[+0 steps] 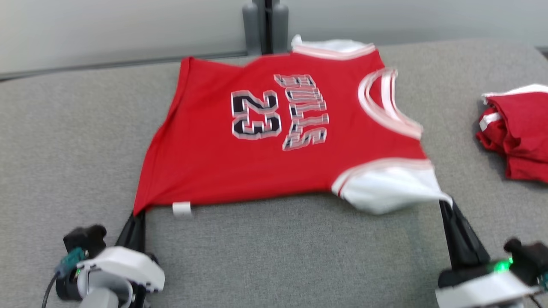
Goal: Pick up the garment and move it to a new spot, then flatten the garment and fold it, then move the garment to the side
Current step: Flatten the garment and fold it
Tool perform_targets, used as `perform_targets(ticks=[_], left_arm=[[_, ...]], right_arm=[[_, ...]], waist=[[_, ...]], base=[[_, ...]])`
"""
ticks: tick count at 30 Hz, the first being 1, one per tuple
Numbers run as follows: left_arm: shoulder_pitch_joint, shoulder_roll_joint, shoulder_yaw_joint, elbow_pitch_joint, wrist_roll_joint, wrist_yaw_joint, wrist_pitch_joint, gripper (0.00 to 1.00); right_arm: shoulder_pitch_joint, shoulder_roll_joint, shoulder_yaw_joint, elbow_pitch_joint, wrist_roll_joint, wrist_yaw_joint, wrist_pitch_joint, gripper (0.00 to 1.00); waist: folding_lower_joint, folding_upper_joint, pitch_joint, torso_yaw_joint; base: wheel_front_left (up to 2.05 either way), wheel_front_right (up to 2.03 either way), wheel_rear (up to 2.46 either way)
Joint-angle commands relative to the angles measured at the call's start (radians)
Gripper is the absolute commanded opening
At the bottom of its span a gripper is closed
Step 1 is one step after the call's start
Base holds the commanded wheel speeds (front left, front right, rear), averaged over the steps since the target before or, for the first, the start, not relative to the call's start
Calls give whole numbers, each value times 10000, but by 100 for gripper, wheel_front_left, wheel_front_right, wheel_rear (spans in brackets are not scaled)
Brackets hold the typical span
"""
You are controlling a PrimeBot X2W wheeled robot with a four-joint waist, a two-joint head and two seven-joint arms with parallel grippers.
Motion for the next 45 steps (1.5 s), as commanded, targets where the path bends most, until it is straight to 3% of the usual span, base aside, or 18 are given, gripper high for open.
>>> perform_targets(ticks=[1,8,9,13,20,26,29,36,44,45], left_arm=[[607,158,-12,-548,51,112,221,0],[3305,515,-2,-4011,-51,772,1969,0],[3305,515,-2,-4011,-51,772,1969,0],[4929,469,199,-6544,-464,1326,3120,0],[5679,435,179,-8211,-595,1870,4154,0],[5296,421,19,-8449,-677,1911,4505,0],[4808,257,-16,-8253,-1134,1711,4672,0],[3087,374,8,-6984,-1716,1277,5049,0],[1320,503,-205,-5575,-1967,760,5261,0],[1165,510,-220,-5422,-2032,693,5278,4]], right_arm=[[647,-31,-177,-399,-138,-4,-45,0],[2961,37,-643,-1793,-385,-4,454,0],[2961,37,-643,-1793,-385,-4,454,0],[3934,143,-978,-2752,-600,-4,1078,0],[4107,301,-1177,-3186,-638,-4,1543,0],[3637,241,-1067,-2932,-470,-4,1661,0],[2976,58,-985,-2562,-174,-4,1791,0],[396,-852,-372,-892,313,-3,1688,0],[-2071,-1337,901,1256,887,-4,1198,0],[-2255,-1325,1045,1540,1016,-3,1164,12]], waist=[[0,0,-650,201],[0,0,-1592,408],[0,0,-1592,408],[0,0,-1944,369],[0,0,-1945,350],[0,0,-1486,398],[0,0,-984,374],[0,0,332,444],[0,0,1072,554],[0,0,1105,549]], base=[[0,0,0],[0,0,0],[0,0,0],[0,0,0],[0,0,0],[0,0,0],[0,0,0],[0,0,0],[0,0,0],[0,0,0]])
